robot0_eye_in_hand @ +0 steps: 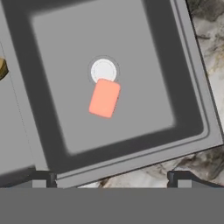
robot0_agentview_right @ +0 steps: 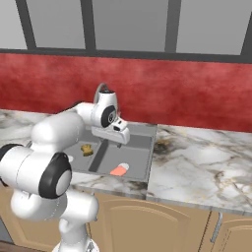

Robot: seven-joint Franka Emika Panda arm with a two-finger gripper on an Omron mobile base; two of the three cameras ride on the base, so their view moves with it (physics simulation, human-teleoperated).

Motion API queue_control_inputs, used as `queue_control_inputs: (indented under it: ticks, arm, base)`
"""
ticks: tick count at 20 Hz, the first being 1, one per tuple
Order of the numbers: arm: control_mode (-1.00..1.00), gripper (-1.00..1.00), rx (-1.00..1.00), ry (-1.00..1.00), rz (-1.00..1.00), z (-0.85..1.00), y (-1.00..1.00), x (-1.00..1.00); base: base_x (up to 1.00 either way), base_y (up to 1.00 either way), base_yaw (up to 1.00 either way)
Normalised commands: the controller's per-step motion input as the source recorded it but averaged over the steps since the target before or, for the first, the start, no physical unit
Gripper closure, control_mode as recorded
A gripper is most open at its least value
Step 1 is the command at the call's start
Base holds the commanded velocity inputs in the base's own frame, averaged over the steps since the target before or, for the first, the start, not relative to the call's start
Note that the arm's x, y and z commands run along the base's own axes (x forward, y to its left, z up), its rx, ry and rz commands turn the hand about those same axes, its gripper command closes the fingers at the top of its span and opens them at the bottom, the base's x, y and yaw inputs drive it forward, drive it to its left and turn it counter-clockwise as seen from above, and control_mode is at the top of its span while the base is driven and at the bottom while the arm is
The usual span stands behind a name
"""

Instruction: Pick up the bar soap and sponge from the sink, and place them back in the cabinet, and close the cabinet door.

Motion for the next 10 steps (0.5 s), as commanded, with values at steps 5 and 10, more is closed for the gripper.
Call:
queue_control_inputs:
  ticks: [5,10]
  arm:
    - [-1.00,-1.00,0.00,0.00,0.00,-0.20,0.00,0.14]
    - [-1.00,-1.00,0.00,0.00,0.00,-0.15,0.00,0.20]
  base:
    - [0.00,0.00,0.00]
    - [0.00,0.00,0.00]
